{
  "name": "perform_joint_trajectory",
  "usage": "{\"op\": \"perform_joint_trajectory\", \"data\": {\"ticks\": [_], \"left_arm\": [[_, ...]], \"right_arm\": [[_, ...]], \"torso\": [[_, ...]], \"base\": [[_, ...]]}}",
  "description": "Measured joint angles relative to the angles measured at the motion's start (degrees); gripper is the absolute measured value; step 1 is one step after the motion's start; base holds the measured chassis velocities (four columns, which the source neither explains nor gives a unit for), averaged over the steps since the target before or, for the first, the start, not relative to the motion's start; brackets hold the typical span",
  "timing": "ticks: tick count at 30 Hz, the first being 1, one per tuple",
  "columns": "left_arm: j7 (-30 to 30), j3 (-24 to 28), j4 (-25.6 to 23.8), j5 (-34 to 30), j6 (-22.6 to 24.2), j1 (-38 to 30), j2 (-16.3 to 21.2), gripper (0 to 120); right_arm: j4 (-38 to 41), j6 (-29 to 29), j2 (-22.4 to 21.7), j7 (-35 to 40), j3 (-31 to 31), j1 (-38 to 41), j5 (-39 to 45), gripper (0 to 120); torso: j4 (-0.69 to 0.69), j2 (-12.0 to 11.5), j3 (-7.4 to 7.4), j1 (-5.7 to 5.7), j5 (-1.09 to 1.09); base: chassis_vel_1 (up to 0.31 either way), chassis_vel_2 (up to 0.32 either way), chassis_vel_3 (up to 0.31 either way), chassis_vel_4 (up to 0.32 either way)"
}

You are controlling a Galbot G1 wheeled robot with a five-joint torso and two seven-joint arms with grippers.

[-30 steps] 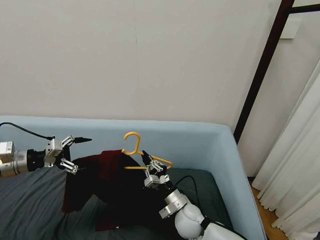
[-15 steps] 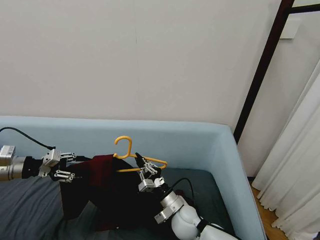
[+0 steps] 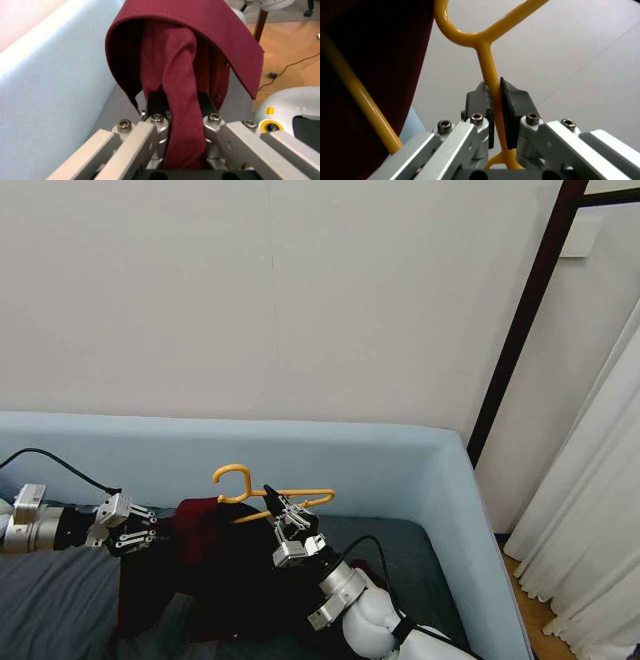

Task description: Pick up the clothes from the sofa and hang them on the clothes hanger.

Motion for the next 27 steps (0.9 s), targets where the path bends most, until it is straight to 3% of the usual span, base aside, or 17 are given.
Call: {"op": "perform_joint_trajectory", "data": {"ticks": [6,9,13,14,15,19,20,25,27], "left_arm": [[0.41,-0.09,0.56,0.32,0.0,0.03,-0.45,4],[0.42,-0.16,1.53,0.48,-0.04,-0.24,-0.74,4],[0.64,-0.18,2.57,0.85,-0.14,-0.43,-0.93,4],[0.84,-0.24,3.27,1.16,-0.31,-0.58,-1.01,3],[0.84,-0.24,3.27,1.16,-0.31,-0.58,-1.01,3],[1.32,-0.56,3.97,1.34,-0.6,-1.07,-1.17,1],[1.4,-0.58,4.21,1.43,-0.66,-1.18,-1.29,1],[1.57,-0.63,4.44,1.47,-0.9,-1.29,-1.34,1],[1.74,-0.66,4.61,1.59,-1.1,-1.25,-1.33,1]], "right_arm": [[1.46,-0.09,-0.24,0.15,-1.37,-0.6,8.52,23],[2.46,3.78,-0.89,-2.41,-1.55,-1.79,17.58,34],[1.51,10.68,-1.83,-9.75,-0.24,-3.36,26.65,46],[-0.13,13.41,-2.7,-14.64,0.46,-4.18,34.15,54],[-0.13,13.41,-2.7,-14.64,0.46,-4.18,34.15,54],[-4.45,16.38,-4.03,-21.2,2.09,-4.97,48.71,68],[-7.53,17.55,-4.34,-24.09,3.24,-4.82,54.79,78],[-11.16,13.62,-4.72,-24.64,4.36,-4.7,57.69,92],[-12.28,6.1,-4.57,-20.46,4.62,-4.92,57.86,98]], "torso": [[0.01,0.0,0.0,0.0,0.0],[0.01,0.0,0.0,0.0,0.0],[0.0,0.0,0.0,0.0,0.0],[0.01,0.0,0.0,0.0,-0.01],[0.01,0.0,0.0,0.0,-0.01],[-0.02,0.0,0.0,0.0,0.02],[-0.01,0.0,0.0,0.0,0.0],[0.0,0.0,0.0,0.0,0.0],[-0.01,0.0,0.0,0.0,0.01]], "base": [[0.0,0.0,0.0,0.0],[0.0,0.0,0.0,0.0],[0.0,0.0,0.0,0.0],[0.0,0.0,0.0,0.0],[0.0,0.0,0.0,0.0],[0.0,0.0,0.0,0.0],[0.0,0.0,0.0,0.0],[0.0,0.0,0.0,0.0],[0.0,0.0,0.0,0.0]]}}
